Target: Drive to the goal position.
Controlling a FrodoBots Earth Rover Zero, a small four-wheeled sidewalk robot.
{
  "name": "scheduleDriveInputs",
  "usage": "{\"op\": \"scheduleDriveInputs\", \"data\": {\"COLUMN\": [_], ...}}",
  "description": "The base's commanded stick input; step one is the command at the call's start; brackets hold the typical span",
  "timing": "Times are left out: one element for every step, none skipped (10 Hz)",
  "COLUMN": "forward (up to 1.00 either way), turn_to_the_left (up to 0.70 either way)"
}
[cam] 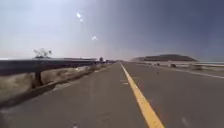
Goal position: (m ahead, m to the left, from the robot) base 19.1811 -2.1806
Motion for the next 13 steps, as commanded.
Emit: {"op": "scheduleDriveInputs", "data": {"forward": [0.50,0.50,0.50,0.50,0.50,0.50,0.50,0.50,0.50,0.50,0.50,0.50,0.50], "turn_to_the_left": [0.00,0.00,0.00,0.00,0.00,0.00,0.00,0.00,0.00,0.00,0.00,0.00,0.00]}}
